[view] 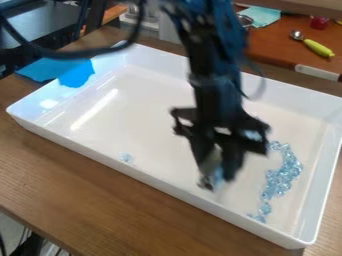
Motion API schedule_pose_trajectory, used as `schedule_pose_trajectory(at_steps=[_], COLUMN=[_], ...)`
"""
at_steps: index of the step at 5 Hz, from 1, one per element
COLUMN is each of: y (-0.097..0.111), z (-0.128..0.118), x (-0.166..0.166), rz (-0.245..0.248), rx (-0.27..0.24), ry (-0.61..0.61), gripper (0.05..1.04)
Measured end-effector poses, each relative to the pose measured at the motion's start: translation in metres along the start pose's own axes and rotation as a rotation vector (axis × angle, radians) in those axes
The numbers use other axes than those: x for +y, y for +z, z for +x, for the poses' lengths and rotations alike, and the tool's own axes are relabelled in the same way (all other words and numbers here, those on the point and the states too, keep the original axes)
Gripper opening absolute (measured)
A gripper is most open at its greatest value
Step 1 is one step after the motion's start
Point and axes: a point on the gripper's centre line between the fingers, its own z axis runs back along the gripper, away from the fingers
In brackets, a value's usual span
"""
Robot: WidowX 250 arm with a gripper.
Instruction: Sweep into pile
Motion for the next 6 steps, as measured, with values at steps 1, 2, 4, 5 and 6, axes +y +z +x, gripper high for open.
schedule_pose_trajectory(at_steps=[1, 2, 4, 5, 6], y=[0.035, 0.048, 0.04, 0.031, 0.026], z=[0.018, 0.019, 0.005, -0.006, -0.006], x=[0.039, 0.081, 0.13, 0.137, 0.141], rz=[-0.024, 0.007, 0.098, 0.107, 0.133], rx=[-0.046, -0.051, -0.088, -0.095, -0.11], ry=[0.021, 0.007, -0.099, -0.118, -0.128], gripper=[0.379, 0.379, 0.378, 0.378, 0.378])
